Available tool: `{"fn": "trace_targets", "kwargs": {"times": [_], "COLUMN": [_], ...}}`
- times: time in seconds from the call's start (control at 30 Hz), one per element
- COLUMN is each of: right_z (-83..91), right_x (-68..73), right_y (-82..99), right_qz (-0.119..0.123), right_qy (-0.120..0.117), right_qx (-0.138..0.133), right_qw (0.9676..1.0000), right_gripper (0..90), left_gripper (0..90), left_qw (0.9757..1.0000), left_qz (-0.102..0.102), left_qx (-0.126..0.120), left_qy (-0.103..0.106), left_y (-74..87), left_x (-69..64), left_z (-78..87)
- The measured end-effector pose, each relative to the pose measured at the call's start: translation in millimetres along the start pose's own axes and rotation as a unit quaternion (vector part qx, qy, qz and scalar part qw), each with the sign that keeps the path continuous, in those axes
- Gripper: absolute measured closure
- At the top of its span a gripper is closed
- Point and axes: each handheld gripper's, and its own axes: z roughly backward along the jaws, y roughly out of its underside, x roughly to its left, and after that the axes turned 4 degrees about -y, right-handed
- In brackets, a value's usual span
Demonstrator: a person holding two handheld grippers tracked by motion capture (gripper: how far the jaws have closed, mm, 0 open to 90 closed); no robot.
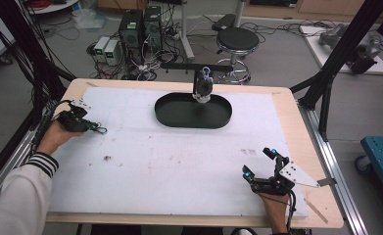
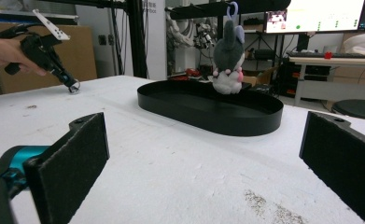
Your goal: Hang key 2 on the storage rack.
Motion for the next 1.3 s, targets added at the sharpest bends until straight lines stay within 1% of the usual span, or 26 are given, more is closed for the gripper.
{"fn": "trace_targets", "kwargs": {"times": [0.07, 0.13, 0.17, 0.37, 0.4, 0.57, 0.6, 0.67, 0.8, 0.83, 0.9, 0.93, 1.0, 1.07, 1.1, 1.13, 1.17, 1.27, 1.3], "right_z": [0.0, 0.0, 0.0, -0.1, -0.1, -0.1, -0.1, -0.5, -0.3, -0.3, -0.3, -0.3, -0.1, -0.2, -0.1, -0.1, -0.2, -0.5, -0.5], "right_x": [0.0, 0.0, 0.0, 0.0, 0.0, 0.2, 0.8, 0.6, 0.9, 0.8, 0.8, 0.8, 0.9, 0.5, 0.3, 0.5, 0.8, 1.1, 1.0], "right_y": [0.0, 0.0, 0.0, 0.0, -0.1, -0.1, 0.0, 0.0, 0.0, 0.1, 0.1, 0.1, 0.0, 0.0, 0.0, 0.0, 0.0, 0.0, 0.0], "right_qz": [0.000, 0.001, 0.001, 0.002, 0.003, 0.003, 0.003, 0.009, 0.005, 0.005, 0.005, 0.005, 0.003, 0.003, 0.004, 0.003, 0.002, 0.008, 0.008], "right_qy": [0.000, 0.000, 0.000, 0.000, 0.000, 0.002, 0.003, 0.004, 0.004, 0.004, 0.004, 0.003, 0.003, 0.003, 0.003, 0.003, 0.004, 0.006, 0.005], "right_qx": [0.000, 0.000, 0.000, 0.000, 0.001, 0.000, 0.001, 0.000, 0.001, 0.000, 0.000, 0.000, 0.001, 0.000, 0.000, 0.000, 0.000, 0.001, 0.001], "right_qw": [1.0000, 1.0000, 1.0000, 1.0000, 1.0000, 1.0000, 1.0000, 1.0000, 1.0000, 1.0000, 1.0000, 1.0000, 1.0000, 1.0000, 1.0000, 1.0000, 1.0000, 0.9999, 1.0000], "right_gripper": [0.5, 0.5, 0.5, 0.5, 0.5, 0.5, 0.5, 0.5, 0.5, 0.5, 0.5, 0.5, 0.5, 0.5, 0.5, 0.5, 0.5, 0.5, 0.5], "left_gripper": [87.9, 88.0, 88.1, 88.1, 88.1, 88.1, 88.1, 88.2, 88.2, 88.1, 88.1, 88.1, 88.1, 88.1, 88.1, 88.2, 88.1, 88.1, 88.2], "left_qw": [0.9999, 0.9998, 0.9996, 0.9987, 0.9983, 0.9957, 0.9955, 0.9947, 0.9933, 0.9932, 0.9938, 0.9930, 0.9915, 0.9898, 0.9886, 0.9879, 0.9875, 0.9850, 0.9851], "left_qz": [-0.002, 0.002, -0.001, 0.002, 0.004, 0.013, 0.013, 0.016, 0.018, 0.017, 0.013, 0.015, 0.011, 0.004, 0.005, -0.001, -0.004, -0.012, -0.014], "left_qx": [-0.010, -0.021, -0.025, -0.049, -0.055, -0.084, -0.087, -0.093, -0.104, -0.106, -0.100, -0.107, -0.119, -0.131, -0.138, -0.144, -0.147, -0.161, -0.160], "left_qy": [0.003, 0.006, 0.010, 0.017, 0.018, 0.038, 0.037, 0.042, 0.048, 0.046, 0.047, 0.048, 0.052, 0.054, 0.059, 0.058, 0.057, 0.059, 0.061], "left_y": [-1.7, -3.1, -3.6, -8.1, -9.2, -13.9, -14.8, -15.9, -17.7, -18.3, -21.6, -24.2, -31.4, -39.9, -43.8, -47.9, -51.8, -61.5, -64.4], "left_x": [-0.4, -2.1, -2.5, -8.0, -9.5, -13.4, -14.0, -14.2, -15.6, -16.1, -16.8, -18.0, -19.9, -22.6, -24.1, -25.7, -27.5, -32.2, -33.3], "left_z": [4.3, 7.4, 8.9, 15.6, 16.6, 20.7, 21.6, 23.6, 28.2, 29.4, 32.2, 34.3, 39.4, 44.2, 46.1, 47.9, 49.7, 53.1, 53.9]}}
